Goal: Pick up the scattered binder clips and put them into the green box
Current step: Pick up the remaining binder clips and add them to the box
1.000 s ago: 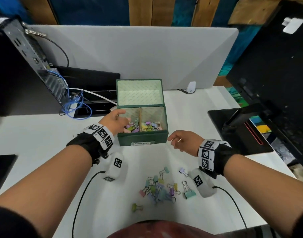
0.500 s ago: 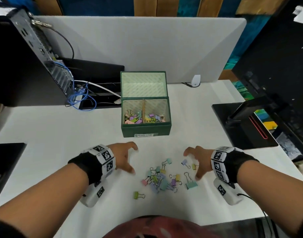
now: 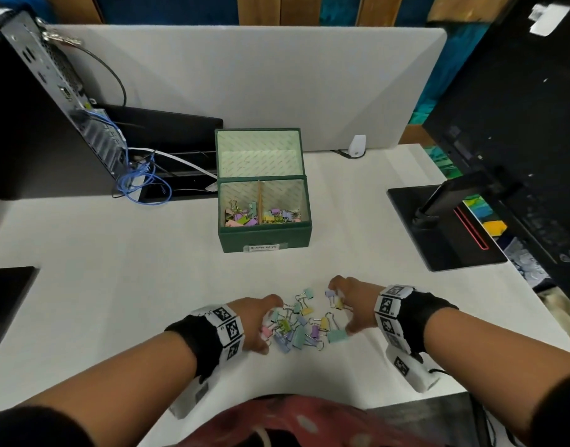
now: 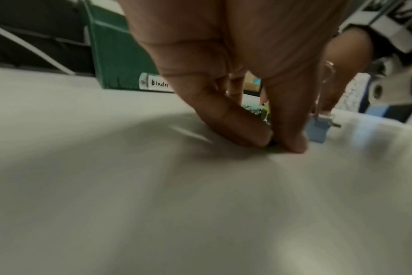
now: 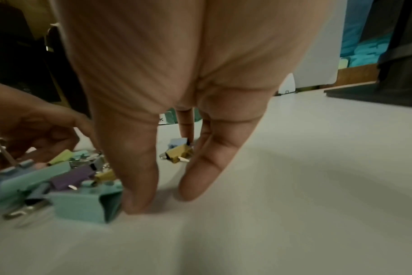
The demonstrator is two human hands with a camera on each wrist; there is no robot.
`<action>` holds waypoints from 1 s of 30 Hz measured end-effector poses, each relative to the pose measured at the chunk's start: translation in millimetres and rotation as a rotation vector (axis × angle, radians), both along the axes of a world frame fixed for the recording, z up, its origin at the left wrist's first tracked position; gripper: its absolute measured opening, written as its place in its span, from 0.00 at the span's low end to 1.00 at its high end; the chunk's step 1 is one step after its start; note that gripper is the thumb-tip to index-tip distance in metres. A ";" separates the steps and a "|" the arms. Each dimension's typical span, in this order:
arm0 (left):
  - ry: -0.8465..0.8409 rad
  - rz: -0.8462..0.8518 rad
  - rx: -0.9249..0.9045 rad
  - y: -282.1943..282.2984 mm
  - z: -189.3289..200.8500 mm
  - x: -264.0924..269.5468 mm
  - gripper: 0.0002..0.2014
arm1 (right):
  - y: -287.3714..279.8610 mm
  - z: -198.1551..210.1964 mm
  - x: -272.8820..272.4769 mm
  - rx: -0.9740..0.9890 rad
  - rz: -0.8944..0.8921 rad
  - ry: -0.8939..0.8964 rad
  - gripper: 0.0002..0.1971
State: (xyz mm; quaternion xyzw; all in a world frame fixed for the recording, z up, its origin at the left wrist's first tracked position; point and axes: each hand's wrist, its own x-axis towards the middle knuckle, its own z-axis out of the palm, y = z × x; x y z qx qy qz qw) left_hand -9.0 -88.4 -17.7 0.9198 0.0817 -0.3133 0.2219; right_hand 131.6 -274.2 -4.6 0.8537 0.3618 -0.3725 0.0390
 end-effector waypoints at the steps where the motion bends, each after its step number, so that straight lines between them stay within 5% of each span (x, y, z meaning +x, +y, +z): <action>1: -0.021 0.020 -0.008 -0.2 -0.2 2.4 0.40 | 3.7 -2.4 -2.3 0.018 -0.005 0.001 0.42; 11: -0.142 0.117 0.048 12.9 5.2 27.8 0.31 | 29.0 -8.0 2.8 0.136 -0.114 -0.035 0.35; 17: -0.166 0.059 0.056 16.9 2.8 31.0 0.36 | 30.2 -6.1 7.1 0.113 0.044 -0.037 0.37; 30: -0.172 -0.007 0.056 25.4 -2.3 38.7 0.18 | 44.4 -7.3 12.2 0.190 0.178 -0.033 0.19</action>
